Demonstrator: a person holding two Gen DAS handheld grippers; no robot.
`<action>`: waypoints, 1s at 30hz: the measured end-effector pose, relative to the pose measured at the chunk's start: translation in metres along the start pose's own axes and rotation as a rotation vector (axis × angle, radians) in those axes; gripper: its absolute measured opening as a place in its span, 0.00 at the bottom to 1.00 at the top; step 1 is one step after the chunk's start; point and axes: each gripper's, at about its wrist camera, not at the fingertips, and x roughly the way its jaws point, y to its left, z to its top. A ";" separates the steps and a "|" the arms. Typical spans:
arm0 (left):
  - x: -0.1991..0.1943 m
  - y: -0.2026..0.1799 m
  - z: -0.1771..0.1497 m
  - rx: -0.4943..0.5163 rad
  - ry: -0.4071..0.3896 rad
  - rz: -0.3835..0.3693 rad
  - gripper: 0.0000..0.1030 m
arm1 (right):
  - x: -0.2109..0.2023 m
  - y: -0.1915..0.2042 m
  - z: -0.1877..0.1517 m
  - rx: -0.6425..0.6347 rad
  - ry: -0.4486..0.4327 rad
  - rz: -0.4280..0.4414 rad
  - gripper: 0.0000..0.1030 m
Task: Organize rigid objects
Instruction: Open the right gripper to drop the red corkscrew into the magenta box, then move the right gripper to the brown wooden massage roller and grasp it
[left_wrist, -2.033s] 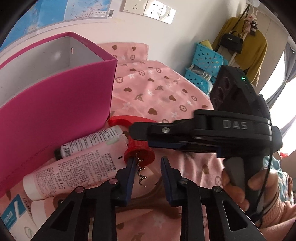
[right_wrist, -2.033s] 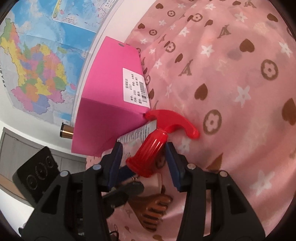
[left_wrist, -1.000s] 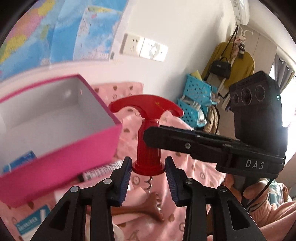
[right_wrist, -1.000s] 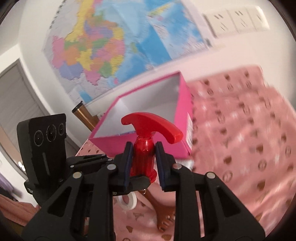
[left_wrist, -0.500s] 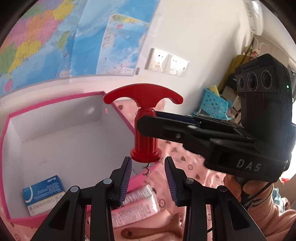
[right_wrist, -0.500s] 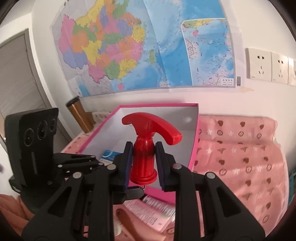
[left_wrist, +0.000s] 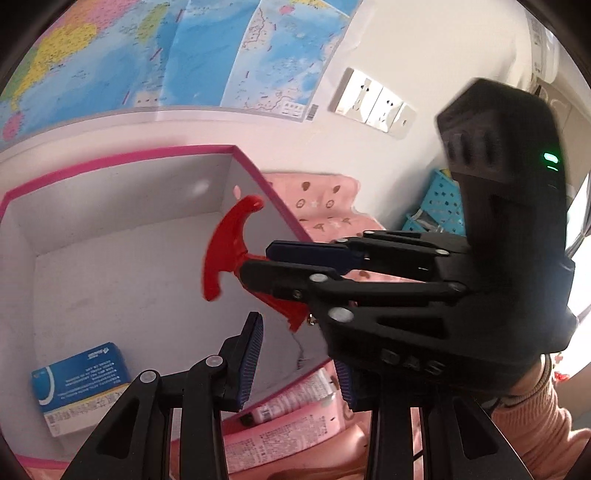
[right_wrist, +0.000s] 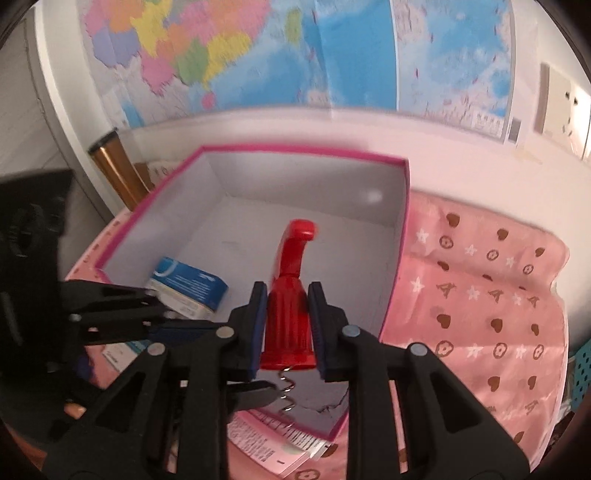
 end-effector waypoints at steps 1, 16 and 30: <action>0.000 0.002 -0.001 -0.003 0.003 0.000 0.35 | 0.005 -0.003 0.000 0.008 0.012 -0.005 0.24; -0.044 0.006 -0.027 0.028 -0.123 0.044 0.38 | -0.043 -0.015 -0.025 0.106 -0.121 0.016 0.30; -0.062 -0.011 -0.076 0.119 -0.105 0.052 0.43 | -0.076 -0.002 -0.117 0.207 -0.104 0.134 0.42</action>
